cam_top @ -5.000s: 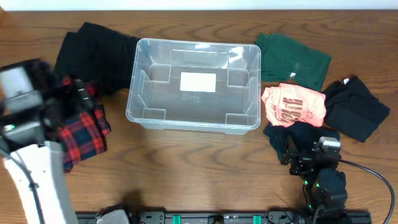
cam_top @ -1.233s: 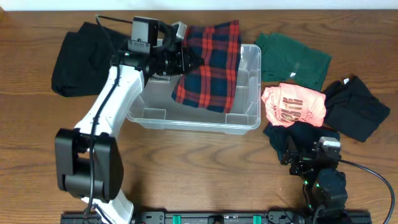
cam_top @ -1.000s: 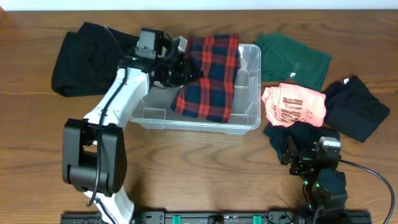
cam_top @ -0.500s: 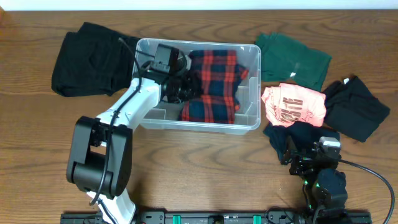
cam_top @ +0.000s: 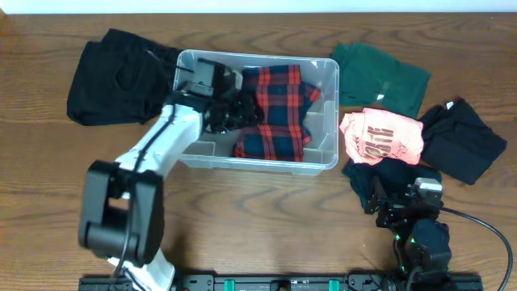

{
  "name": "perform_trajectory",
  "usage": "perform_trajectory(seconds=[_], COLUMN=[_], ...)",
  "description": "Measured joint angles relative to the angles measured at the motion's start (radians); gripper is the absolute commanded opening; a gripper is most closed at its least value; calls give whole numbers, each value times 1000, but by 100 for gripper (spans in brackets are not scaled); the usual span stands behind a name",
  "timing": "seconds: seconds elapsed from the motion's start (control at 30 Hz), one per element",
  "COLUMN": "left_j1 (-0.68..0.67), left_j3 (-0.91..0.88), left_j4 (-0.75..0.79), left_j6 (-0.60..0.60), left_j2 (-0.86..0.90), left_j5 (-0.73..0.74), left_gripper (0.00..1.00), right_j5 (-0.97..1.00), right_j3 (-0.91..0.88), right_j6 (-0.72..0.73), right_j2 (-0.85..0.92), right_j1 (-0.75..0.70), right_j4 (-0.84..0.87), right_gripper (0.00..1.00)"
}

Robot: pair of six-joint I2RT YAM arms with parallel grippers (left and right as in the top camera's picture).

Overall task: Pack container
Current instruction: 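Move the left gripper back to the black garment and grasp it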

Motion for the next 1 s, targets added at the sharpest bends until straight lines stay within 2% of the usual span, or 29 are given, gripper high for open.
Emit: perform_trajectory(seconds=[0.2,0.27,0.43,0.67,0.77,1.0], left_j1=[149,234,493,787,854,979], left_j3=[51,64,77,76,76,73], left_j4=[3,3,-21,-71,-42,40], left_j6=[53,63,87,93,94,101], left_j2=[-250,-338,-445,-311,-202,5], left_j5=[26,29,30,32,33,38], left_gripper=[68,74,81,83,84,94], right_j5=[0,0,0,0,0,0], right_j3=[0,0,0,0,0,0], right_j6=[0,0,0,0,0,0], right_j2=[0,0,0,0,0,0], right_j1=[0,0,0,0,0,0], right_j4=[0,0,0,0,0,0], right_gripper=[99,99,99,99,99,99])
